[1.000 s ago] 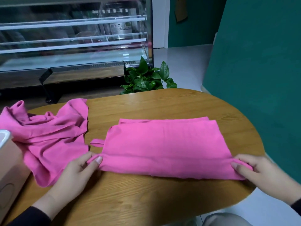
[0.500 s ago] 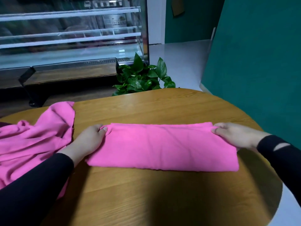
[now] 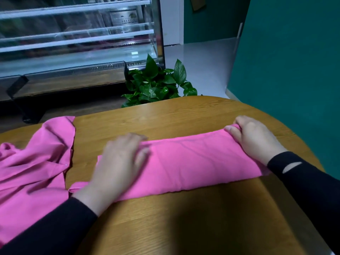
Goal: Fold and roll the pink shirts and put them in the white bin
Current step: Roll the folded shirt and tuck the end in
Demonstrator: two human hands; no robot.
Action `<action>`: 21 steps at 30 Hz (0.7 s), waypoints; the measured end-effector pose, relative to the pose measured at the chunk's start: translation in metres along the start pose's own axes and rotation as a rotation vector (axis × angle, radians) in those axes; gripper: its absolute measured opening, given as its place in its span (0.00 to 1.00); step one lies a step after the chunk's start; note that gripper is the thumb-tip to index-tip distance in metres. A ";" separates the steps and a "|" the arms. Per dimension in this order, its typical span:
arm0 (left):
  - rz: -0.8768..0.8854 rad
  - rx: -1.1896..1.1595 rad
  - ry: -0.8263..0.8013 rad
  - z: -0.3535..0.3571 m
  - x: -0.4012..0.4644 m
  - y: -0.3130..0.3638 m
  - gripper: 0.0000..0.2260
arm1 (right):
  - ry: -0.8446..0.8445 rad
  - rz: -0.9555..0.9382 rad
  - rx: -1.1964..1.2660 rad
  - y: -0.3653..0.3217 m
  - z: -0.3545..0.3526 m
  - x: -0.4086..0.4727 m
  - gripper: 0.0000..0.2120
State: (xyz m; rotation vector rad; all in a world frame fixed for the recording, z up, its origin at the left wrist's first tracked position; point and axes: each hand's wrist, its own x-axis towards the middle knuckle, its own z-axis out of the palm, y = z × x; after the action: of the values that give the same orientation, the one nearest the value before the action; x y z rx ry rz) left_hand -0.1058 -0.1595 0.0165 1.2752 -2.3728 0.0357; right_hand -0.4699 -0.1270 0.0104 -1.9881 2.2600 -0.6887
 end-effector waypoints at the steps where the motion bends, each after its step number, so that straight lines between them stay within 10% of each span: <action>1: 0.024 -0.037 -0.065 0.009 -0.002 0.015 0.15 | -0.069 0.007 0.059 -0.001 -0.002 0.004 0.15; 12: -0.166 -0.071 -0.290 0.051 0.007 0.005 0.35 | -0.140 0.173 -0.014 0.008 0.020 0.033 0.18; 21: -0.135 -0.006 -0.292 0.039 0.057 -0.024 0.10 | -0.017 0.138 0.009 0.017 0.033 0.024 0.16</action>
State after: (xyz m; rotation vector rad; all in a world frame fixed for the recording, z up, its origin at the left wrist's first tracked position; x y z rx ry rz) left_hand -0.1279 -0.2269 -0.0012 1.5247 -2.5151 -0.2124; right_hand -0.4787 -0.1587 -0.0195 -1.8057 2.3524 -0.6653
